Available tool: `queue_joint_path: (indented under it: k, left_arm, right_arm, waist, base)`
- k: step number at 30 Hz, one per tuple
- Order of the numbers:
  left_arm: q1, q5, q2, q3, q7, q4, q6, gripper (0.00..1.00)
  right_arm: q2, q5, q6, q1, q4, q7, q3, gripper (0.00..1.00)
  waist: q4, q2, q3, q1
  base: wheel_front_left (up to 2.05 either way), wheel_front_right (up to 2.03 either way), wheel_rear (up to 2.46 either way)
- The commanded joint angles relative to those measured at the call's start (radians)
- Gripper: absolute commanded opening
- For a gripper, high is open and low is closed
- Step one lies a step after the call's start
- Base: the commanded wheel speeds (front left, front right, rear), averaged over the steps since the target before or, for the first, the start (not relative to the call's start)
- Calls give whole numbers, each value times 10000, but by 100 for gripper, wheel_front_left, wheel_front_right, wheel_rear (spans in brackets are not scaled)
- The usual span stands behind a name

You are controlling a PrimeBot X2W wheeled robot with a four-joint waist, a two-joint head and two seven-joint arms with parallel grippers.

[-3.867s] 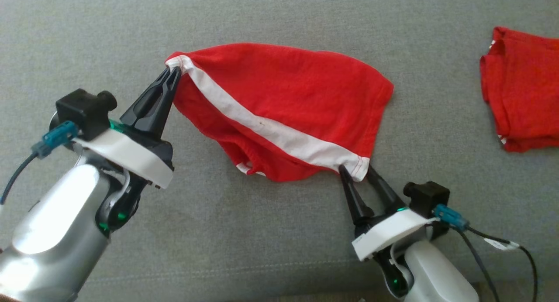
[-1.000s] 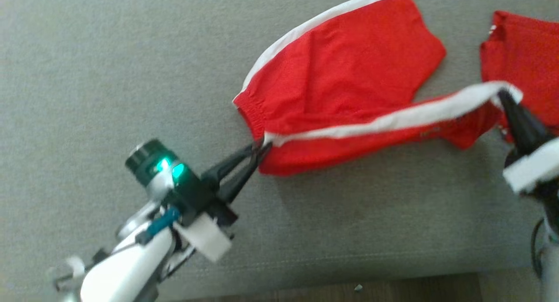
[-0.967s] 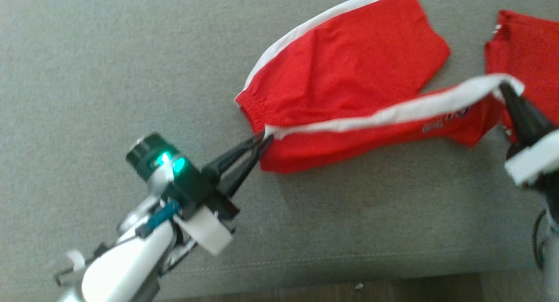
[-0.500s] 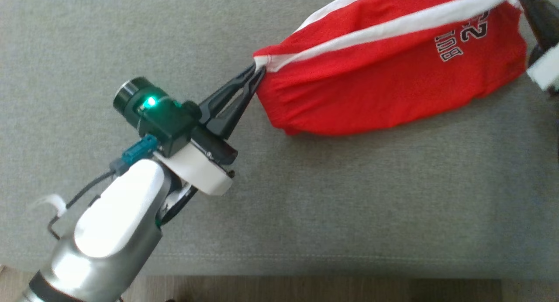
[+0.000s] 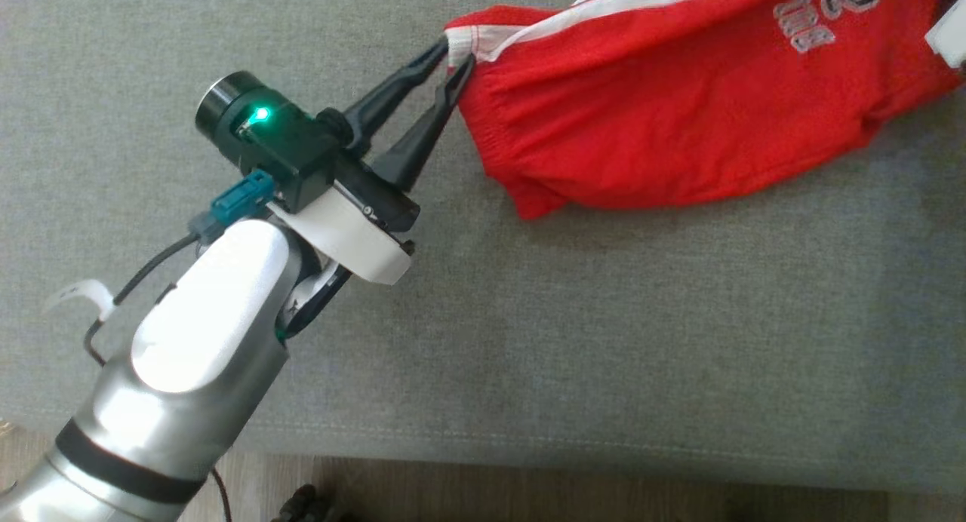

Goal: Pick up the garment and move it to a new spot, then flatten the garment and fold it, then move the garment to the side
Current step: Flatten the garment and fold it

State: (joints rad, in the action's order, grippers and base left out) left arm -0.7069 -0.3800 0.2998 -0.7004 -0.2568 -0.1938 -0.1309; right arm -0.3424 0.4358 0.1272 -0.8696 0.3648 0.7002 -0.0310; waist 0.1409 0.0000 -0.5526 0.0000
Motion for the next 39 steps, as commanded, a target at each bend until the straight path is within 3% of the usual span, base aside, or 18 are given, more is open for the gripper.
queue_joint_path:
  k: [1,7,14,18,21,26,34,39]
  left_arm:
    - [-283,0,174,440,-49,204,3,100]
    - [280,399,-50,1080,-49,172,90,100]
    - [2128,1340,-506,2418,-49,924,1435,100]
    - [3460,1298,-1035,3319,-49,1392,2111,100]
    - [4367,1329,-1390,3958,-49,1714,2397,100]
    - [5768,1454,-1940,4787,-49,2449,2469,100]
    - [7273,2229,-2304,4932,-49,3203,2520,100]
    - [7424,2711,-2410,4478,-49,3268,2431,100]
  right_arm:
    - [-31,-115,35,-249,-286,-323,-89,100]
    - [-85,-331,35,100,-272,-2414,-608,100]
    - [277,-81,35,1743,-639,-4851,-1427,100]
    - [704,-202,35,2695,-655,-6245,-1889,100]
    - [1190,-157,35,3332,-465,-7328,-2114,100]
    - [1544,-336,35,4080,25,-8508,-2482,100]
    - [1470,-635,35,4252,1257,-8865,-2143,100]
    - [895,-1231,35,3441,2876,-7906,-1284,100]
  waist:
    - [-12,0,11,0]
    - [-76,0,414,0]
    - [-271,0,1218,0]
    - [-360,0,1804,0]
    - [-406,0,2403,0]
    - [-477,0,3307,0]
    - [-326,0,3853,0]
    - [312,0,3624,0]
  base:
    - [0,0,0]
    - [0,0,0]
    - [0,0,0]
    - [0,0,0]
    - [0,0,0]
    - [0,0,0]
    - [0,0,0]
    - [0,0,0]
